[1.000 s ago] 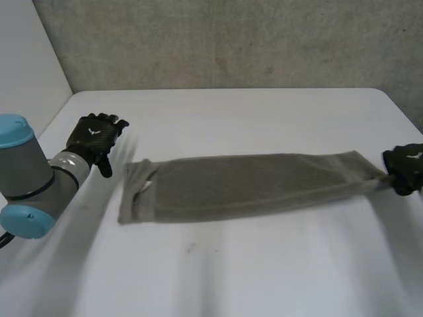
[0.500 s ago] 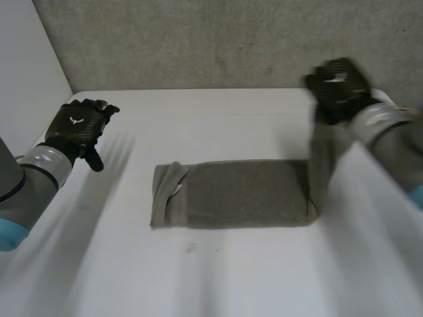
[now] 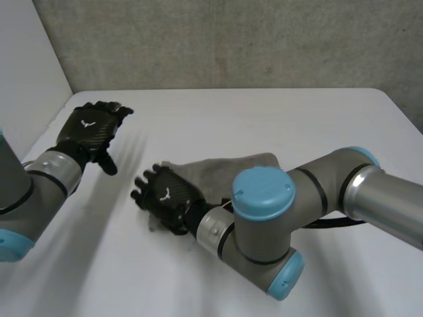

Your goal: Fold the towel.

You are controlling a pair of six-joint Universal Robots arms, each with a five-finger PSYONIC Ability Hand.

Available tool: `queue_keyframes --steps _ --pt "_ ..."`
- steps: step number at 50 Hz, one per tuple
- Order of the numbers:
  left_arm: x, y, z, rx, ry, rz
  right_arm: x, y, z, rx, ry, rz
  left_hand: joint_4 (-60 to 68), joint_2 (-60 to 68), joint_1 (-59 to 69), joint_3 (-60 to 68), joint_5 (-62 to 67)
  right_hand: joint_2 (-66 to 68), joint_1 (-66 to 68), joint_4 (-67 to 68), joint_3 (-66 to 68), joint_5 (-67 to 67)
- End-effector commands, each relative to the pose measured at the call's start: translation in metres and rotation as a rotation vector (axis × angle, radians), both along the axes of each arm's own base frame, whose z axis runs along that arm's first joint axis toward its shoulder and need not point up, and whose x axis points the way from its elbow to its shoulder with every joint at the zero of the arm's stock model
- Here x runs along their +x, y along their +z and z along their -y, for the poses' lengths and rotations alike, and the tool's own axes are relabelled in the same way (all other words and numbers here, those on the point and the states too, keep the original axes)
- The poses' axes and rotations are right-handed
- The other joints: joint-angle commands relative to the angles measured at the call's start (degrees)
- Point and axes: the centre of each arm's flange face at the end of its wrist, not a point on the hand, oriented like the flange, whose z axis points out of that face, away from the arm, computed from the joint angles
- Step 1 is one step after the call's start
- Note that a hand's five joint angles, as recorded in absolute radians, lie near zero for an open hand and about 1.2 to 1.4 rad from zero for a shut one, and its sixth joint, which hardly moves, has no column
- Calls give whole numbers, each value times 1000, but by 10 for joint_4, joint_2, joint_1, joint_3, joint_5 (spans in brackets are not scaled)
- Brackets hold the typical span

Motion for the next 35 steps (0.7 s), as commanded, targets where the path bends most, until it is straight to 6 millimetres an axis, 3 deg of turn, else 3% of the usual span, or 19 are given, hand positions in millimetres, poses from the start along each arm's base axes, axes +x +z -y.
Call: queue_keyframes --steps 1,2,4,5,7,8,9,10,15,21,23,26,35 --pt "-43 4 -14 34 -113 -124 -59 58 63 23 -369 110 24 25 22 24 14 -121 -73 -140 -138 -139" --pt "-43 4 -14 34 -113 -124 -59 58 63 24 -370 110 24 25 22 24 14 -121 -73 -140 -138 -139" --pt "-64 -4 -24 73 -163 -155 -92 66 80 118 -473 165 28 28 25 27 18 -121 -73 -140 -138 -139" --pt "-64 -4 -24 73 -163 -155 -92 66 80 119 -473 165 28 28 25 27 18 -121 -73 -140 -138 -139" --pt "-81 -20 -34 119 -206 -144 -119 51 85 213 -523 141 28 28 25 27 18 -121 -73 -140 -138 -139" --pt "-81 -20 -34 119 -206 -144 -119 51 85 213 -523 141 28 28 25 27 18 -121 -73 -140 -138 -139" --pt "-85 -30 -37 141 -206 -131 -134 38 87 254 -550 103 28 28 25 27 18 -121 -73 -140 -138 -139" --pt "-86 -30 -37 141 -206 -131 -147 25 87 293 -573 68 28 28 25 27 18 -121 -73 -140 -138 -139" --pt "-80 -69 -33 214 -97 -60 -176 -5 84 374 -632 -2 26 27 24 26 16 -102 -54 -121 -119 -120" --pt "-74 -81 -34 212 -61 26 -186 -22 83 401 -630 -28 26 27 24 26 16 -7 41 -26 -25 -26" --pt "-74 -85 -37 203 -68 68 -185 -29 84 413 -613 -38 23 23 20 22 13 105 153 86 87 86" --pt "-74 -86 -42 209 -75 78 -181 -26 87 407 -597 -15 21 22 19 21 11 149 197 130 131 131" --pt "-77 -86 -56 217 -103 86 -178 -21 91 434 -613 56 18 18 15 17 8 126 174 107 108 107"
